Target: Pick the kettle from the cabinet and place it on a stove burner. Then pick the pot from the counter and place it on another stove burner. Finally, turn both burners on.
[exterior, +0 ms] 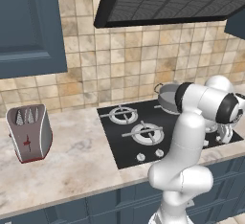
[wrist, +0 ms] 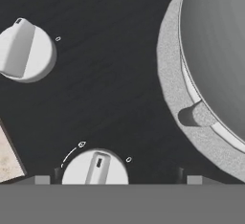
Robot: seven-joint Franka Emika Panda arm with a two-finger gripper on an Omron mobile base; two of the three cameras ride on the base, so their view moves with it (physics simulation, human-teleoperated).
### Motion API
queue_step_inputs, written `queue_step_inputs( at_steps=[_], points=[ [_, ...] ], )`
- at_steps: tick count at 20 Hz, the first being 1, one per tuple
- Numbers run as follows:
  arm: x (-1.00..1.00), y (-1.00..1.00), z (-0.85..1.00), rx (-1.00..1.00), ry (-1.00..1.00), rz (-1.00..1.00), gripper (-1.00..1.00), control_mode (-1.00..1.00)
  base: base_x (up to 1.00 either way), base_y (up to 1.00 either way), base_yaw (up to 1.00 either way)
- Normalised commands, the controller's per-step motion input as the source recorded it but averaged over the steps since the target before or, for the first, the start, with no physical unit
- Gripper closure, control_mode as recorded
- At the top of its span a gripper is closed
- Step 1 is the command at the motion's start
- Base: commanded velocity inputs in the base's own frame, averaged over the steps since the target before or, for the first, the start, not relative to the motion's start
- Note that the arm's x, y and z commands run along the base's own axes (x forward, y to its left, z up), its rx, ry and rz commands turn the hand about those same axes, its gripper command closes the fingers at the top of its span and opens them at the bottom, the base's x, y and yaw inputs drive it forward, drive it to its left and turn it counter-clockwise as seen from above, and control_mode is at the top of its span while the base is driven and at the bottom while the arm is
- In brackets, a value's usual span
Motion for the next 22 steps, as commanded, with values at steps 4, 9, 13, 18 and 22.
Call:
queue_step_inputs(
  at_steps=[4, 9, 13, 18, 22],
  points=[
    [0.21, -0.33, 0.52, 0.00, 0.00, 0.00, -1.00, -1.00, 0.00, 0.00, 0.00],
    [0.04, -0.34, 0.57, 0.00, -0.03, 0.00, -1.00, -1.00, 0.00, 0.00, 0.00],
    [-0.09, -0.35, 0.66, 0.00, -0.05, 0.00, -1.00, -1.00, 0.00, 0.00, 0.00],
    [-0.12, -0.27, 0.46, 0.00, -0.03, 0.00, -1.00, -1.00, 0.00, 0.00, 0.00],
    [-0.11, -0.21, 0.27, 0.00, -0.01, 0.00, -1.00, -1.00, 0.00, 0.00, 0.00]
  ],
)
